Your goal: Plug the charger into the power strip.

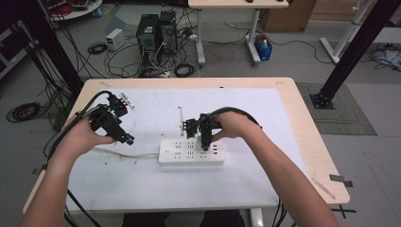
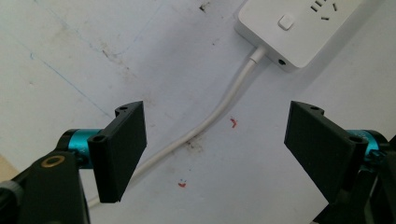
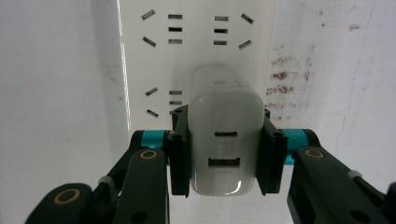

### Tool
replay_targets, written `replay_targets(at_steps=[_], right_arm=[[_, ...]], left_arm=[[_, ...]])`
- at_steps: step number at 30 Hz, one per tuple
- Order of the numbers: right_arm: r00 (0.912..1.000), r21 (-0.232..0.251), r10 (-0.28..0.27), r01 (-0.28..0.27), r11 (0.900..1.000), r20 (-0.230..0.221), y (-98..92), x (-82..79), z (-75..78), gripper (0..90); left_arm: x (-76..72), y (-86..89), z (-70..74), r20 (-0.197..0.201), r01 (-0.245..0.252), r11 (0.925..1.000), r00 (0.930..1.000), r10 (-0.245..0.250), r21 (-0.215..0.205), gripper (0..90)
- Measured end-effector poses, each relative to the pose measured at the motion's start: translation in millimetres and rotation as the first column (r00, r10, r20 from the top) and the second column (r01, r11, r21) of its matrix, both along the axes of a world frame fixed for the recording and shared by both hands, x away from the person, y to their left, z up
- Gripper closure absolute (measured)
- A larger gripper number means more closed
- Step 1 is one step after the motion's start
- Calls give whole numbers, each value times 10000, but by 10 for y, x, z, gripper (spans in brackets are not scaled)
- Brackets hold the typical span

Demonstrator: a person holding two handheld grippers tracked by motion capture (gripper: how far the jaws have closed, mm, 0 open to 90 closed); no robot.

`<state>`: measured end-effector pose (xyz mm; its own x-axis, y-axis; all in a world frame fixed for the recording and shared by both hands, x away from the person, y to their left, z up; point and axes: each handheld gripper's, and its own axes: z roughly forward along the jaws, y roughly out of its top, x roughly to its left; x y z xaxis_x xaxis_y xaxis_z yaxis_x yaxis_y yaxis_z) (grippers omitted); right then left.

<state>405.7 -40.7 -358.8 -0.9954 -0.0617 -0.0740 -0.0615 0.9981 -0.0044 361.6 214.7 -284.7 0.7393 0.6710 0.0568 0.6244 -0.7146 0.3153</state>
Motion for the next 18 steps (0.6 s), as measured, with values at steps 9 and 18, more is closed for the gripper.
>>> replay_targets(at_steps=[9,18], right_arm=[[10000,-253,-40,41,9997,56,43,-6,-43,633],[10000,-157,-31,31,9999,-15,55,19,-96,627]], left_arm=[[27,-61,-21,-55,170,9998,9998,-169,110,210],[10,-140,-29,-64,260,9997,9996,-261,-13,210]])
